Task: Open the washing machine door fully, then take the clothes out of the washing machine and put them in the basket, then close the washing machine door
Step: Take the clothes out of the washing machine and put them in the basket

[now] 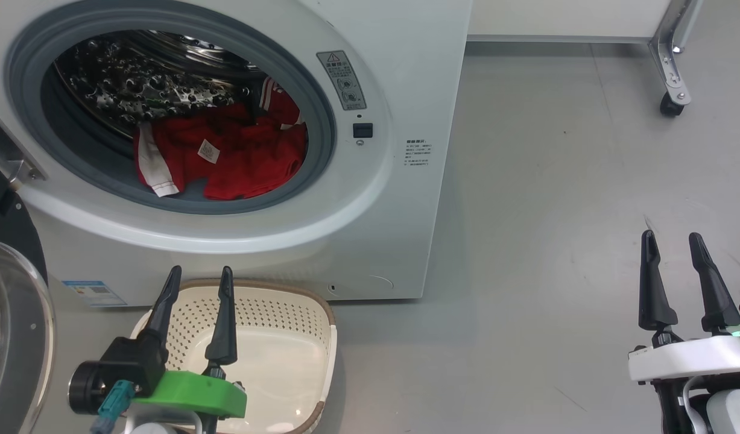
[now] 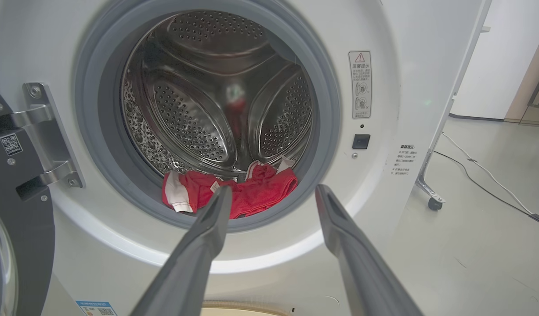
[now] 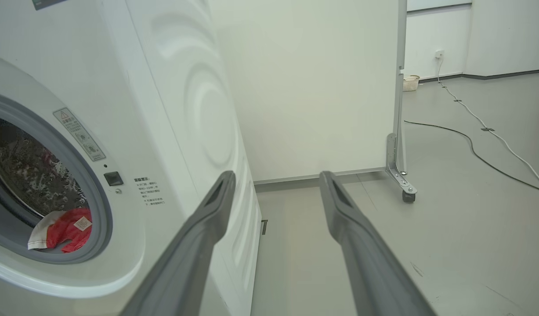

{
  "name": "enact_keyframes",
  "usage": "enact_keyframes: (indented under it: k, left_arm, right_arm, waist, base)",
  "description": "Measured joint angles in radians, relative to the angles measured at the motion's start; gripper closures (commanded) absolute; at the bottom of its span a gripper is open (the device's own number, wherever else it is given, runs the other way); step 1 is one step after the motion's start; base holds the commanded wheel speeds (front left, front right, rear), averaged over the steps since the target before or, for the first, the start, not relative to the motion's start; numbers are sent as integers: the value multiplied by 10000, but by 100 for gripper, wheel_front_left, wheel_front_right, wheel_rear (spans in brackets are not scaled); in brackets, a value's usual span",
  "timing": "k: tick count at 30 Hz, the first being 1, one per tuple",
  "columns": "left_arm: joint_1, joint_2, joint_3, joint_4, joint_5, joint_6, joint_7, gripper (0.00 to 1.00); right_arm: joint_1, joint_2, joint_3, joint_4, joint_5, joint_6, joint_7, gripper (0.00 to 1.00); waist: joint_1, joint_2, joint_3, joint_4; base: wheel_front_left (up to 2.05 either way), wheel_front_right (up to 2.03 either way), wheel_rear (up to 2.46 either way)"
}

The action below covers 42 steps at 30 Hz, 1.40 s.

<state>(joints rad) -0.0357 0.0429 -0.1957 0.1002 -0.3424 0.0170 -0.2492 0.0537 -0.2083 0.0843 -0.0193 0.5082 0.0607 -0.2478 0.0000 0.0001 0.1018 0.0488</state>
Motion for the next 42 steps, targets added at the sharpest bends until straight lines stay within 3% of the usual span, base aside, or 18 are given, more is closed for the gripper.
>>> enact_keyframes:
  k: [13, 27, 42]
  left_arm:
    - [-133, 58, 50, -140, 489, 497, 109, 0]
    - [-2089, 182, 765, -211, 909, 838, 963, 0]
    - [-4565, 1415, 2243, 1127, 2102, 1012, 2943, 0]
  right_arm:
    - [-12, -73, 35, -374, 0, 151, 0, 0]
    - [-617, -221, 236, -757, 109, 351, 2, 0]
    - [-1762, -362, 550, -663, 334, 525, 0, 0]
  waist:
    - [0, 0, 737, -164]
    - [0, 0, 2440, -575]
    - [0, 0, 4023, -1561]
  base:
    - [0, 0, 0]
    - [0, 0, 0]
    - [0, 0, 0]
